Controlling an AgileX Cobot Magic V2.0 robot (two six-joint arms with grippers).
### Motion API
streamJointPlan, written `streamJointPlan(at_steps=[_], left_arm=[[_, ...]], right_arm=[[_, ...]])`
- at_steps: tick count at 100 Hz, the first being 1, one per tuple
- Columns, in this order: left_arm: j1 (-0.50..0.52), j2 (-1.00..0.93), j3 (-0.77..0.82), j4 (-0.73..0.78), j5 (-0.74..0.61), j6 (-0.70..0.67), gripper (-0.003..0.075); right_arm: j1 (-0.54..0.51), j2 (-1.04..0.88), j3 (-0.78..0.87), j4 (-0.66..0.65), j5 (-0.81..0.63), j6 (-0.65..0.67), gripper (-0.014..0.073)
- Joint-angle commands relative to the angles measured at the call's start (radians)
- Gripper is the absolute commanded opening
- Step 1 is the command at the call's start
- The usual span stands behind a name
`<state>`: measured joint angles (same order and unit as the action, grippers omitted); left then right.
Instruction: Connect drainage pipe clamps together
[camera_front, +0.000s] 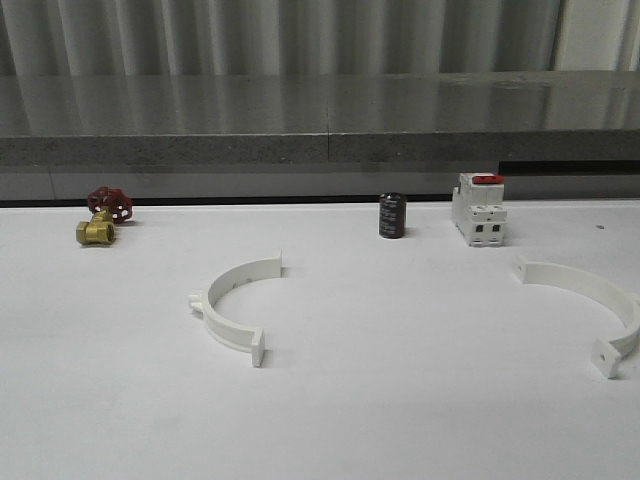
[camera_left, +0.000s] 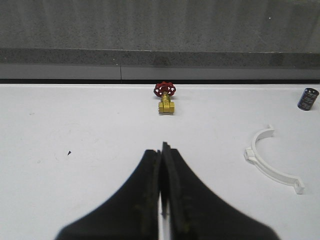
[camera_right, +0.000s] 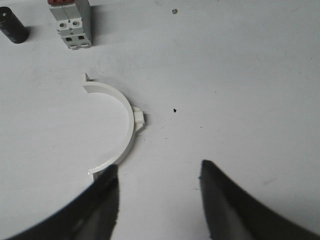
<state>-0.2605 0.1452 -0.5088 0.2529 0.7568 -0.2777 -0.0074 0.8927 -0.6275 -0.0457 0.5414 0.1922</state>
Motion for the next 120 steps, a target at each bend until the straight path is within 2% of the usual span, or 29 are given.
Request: streamJointPlan(at_steps=[1,22,45,60,76,120], left_arm=[[0.001,0.013,-0.022,0.009,-0.07,-0.002,-0.0021],[0.001,0.013,-0.022,0.009,-0.07,-0.002,-0.0021],[0.001,0.013,-0.022,0.009,-0.07,-0.002,-0.0021],[0.001,0.013,-0.022,0.009,-0.07,-0.002,-0.0021],[0.001,0.013,-0.022,0.009,-0.07,-0.002,-0.0021],[0.001,0.013,-0.022,0.009,-0.07,-0.002,-0.0021]], right_arm=[[-0.005,-0.004,-0.038,-0.01,-0.063,-0.003,0.0555],[-0.002,0.108,-0.084,-0.01,-0.048,-0.06,0.0563],[0.024,0.358,-0.194,-0.009,0.004,-0.098,0.0563],[0.076,0.514,-0.264,-0.009,-0.011,-0.1,0.0563],[0.084,0.649,-0.333,-0.009,-0.015,-0.1,0.0563],[0.084,0.84,-0.419,-0.009,-0.022,-0.1,0.0563]])
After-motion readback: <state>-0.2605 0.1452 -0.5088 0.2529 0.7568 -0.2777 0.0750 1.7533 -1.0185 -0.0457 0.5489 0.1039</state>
